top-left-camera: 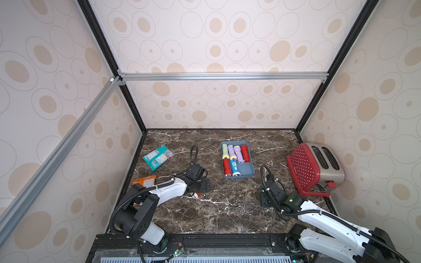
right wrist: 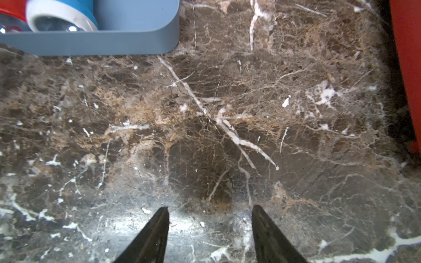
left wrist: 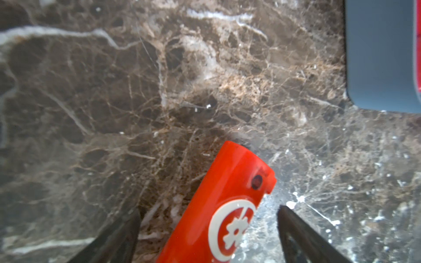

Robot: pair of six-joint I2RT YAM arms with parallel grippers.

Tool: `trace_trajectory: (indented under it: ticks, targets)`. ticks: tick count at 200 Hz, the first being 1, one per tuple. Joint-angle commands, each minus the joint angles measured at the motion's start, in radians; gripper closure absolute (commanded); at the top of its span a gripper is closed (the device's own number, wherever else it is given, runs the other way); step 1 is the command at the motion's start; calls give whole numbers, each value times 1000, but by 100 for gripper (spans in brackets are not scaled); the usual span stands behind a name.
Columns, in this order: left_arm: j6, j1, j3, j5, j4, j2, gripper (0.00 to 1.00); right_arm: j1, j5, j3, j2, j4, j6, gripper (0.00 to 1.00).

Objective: Put the flashlights into the storage boxes
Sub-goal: Pick up the flashlight from the center of the board.

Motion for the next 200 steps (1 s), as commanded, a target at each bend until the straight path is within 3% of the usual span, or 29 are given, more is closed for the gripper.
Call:
trace_trajectory:
  ticks: [1, 46, 130, 200]
  targets:
    - [0, -20, 1, -16, -15, 7, 17, 6, 25, -18, -37, 0, 16, 44]
    - [-8, -50, 23, -24, -2, 41, 38, 4, 31, -16, -35, -3, 20, 47]
    - [-49, -93, 64, -53, 8, 110, 66, 6, 34, -4, -10, -12, 26, 48]
    - [-188, -157, 160, -78, 22, 49, 68, 6, 51, -20, -66, -23, 40, 47]
